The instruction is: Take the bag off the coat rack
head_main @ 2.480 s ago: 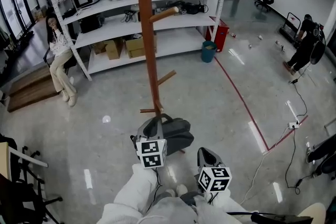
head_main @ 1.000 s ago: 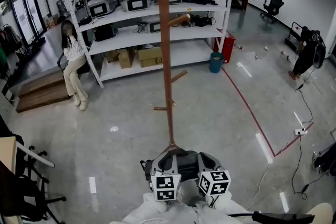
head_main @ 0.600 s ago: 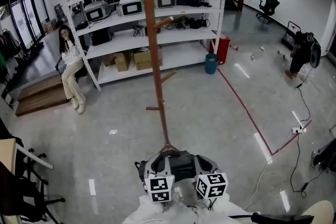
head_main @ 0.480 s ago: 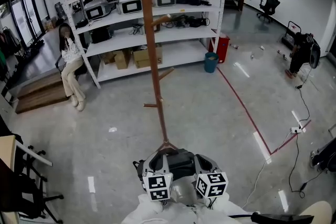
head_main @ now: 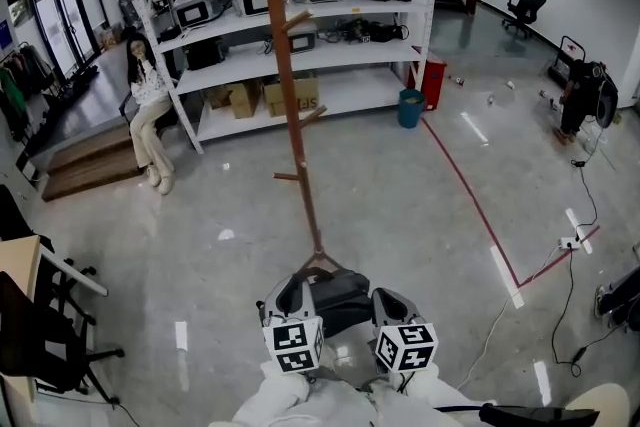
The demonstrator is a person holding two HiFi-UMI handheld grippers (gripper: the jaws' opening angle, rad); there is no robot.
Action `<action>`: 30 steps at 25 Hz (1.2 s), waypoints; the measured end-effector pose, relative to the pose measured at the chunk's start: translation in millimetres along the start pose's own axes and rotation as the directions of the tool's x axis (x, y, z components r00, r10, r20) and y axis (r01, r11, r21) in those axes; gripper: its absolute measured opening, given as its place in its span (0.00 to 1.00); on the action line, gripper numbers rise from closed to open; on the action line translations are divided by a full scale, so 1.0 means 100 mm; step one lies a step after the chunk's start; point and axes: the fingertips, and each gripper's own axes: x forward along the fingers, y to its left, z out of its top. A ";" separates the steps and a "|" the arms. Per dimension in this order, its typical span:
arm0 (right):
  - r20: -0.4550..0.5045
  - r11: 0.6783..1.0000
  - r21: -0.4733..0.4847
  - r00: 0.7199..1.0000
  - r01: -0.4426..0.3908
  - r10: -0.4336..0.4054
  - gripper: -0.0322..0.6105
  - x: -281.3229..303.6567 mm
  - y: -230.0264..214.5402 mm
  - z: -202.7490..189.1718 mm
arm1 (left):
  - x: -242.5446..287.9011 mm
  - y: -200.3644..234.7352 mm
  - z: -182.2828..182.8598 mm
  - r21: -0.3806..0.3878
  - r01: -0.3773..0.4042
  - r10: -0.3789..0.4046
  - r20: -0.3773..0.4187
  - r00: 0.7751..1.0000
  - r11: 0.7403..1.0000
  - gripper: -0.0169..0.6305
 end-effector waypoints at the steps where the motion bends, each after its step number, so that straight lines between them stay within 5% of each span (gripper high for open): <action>1: 0.002 1.000 0.005 1.000 -0.001 0.001 0.07 -0.06 -0.01 -0.03 | -0.06 -0.02 0.00 -0.003 -0.003 0.003 0.002 1.000 1.000 0.09; 15: 0.002 0.998 -0.018 0.998 -0.058 0.058 0.07 -0.70 0.19 -0.34 | -0.88 -0.21 -0.16 -0.008 -0.056 0.056 0.012 0.998 0.998 0.08; 30: 0.036 0.990 -0.072 0.992 -0.117 0.120 0.07 -0.75 0.75 -0.27 | -1.17 -0.34 -0.30 -0.035 0.028 -0.028 -0.008 1.000 0.999 0.08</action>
